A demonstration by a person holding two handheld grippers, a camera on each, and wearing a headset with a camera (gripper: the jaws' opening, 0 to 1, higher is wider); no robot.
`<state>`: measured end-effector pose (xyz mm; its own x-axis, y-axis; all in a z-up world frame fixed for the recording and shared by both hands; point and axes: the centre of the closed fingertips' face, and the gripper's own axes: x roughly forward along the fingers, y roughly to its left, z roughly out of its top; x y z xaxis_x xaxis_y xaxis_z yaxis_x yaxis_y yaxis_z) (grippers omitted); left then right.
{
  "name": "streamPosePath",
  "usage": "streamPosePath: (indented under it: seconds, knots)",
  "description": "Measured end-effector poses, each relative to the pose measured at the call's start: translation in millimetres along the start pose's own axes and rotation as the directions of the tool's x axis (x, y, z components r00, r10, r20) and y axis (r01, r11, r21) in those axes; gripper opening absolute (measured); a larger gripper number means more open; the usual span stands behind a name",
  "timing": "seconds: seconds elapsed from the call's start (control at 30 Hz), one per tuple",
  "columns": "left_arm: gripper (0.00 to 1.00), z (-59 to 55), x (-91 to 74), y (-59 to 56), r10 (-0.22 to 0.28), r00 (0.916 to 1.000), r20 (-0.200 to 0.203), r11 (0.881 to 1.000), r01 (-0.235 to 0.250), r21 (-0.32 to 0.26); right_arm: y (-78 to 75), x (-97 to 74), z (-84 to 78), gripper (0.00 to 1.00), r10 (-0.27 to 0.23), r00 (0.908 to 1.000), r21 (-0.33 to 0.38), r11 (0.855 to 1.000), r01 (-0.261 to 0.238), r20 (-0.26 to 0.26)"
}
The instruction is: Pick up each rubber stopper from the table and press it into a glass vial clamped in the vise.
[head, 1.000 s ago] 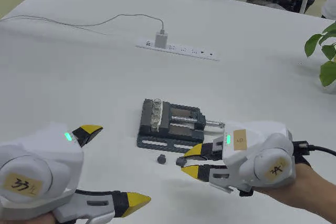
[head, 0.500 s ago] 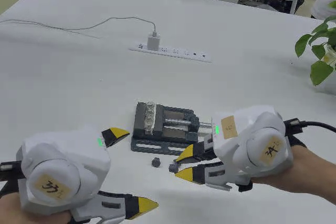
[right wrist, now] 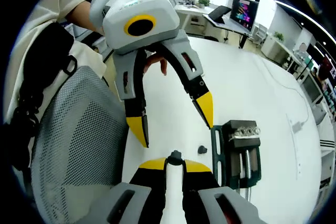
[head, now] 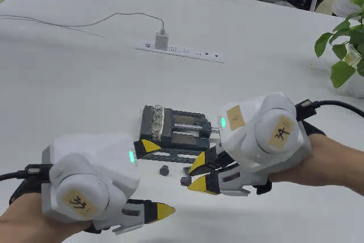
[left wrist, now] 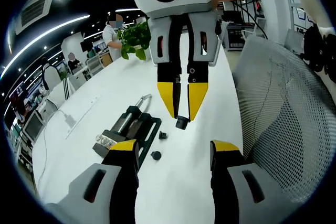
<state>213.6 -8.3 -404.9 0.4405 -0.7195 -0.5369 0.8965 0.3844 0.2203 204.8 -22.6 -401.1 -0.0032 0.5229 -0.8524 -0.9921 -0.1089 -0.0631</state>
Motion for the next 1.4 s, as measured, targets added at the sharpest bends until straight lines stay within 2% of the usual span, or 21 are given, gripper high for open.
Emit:
streamPosePath:
  seconds: [0.1, 0.33, 0.47, 0.57, 0.87, 1.4]
  knots:
    - [0.51, 1.3, 3.3, -3.0, -0.013, 0.9999, -0.001, 1.0, 0.013, 0.022, 1.4, 0.8, -0.7, 0.06, 0.01, 0.9999, 0.002, 1.0, -0.01, -0.011]
    - [0.3, 5.6, 7.3, -10.8, -0.057, 0.9984, -0.001, 0.996, 0.057, 0.064, 5.1, 3.1, -2.8, 0.06, 0.032, 0.9991, 0.001, 0.999, -0.032, -0.028]
    - [0.27, 7.2, 9.6, -13.1, -0.066, 0.9978, -0.001, 0.995, 0.066, 0.073, 6.7, 2.9, -3.2, 0.06, 0.039, 0.9988, 0.003, 0.999, -0.039, -0.031]
    - [0.19, 9.0, 10.1, -16.1, -0.084, 0.9965, 0.004, 0.994, 0.083, 0.076, 8.3, 3.5, -2.8, 0.06, 0.045, 0.9985, 0.002, 0.999, -0.045, -0.032]
    - [0.07, 12.4, 12.5, -21.7, -0.113, 0.9935, 0.002, 0.989, 0.113, 0.091, 13.5, 6.5, -5.2, 0.06, 0.065, 0.9967, -0.003, 0.998, -0.065, -0.048]
    - [0.06, 12.0, 13.3, -26.7, -0.138, 0.9904, -0.011, 0.986, 0.138, 0.097, 16.7, 6.1, -4.3, 0.06, 0.081, 0.9959, 0.002, 0.997, -0.081, -0.04]
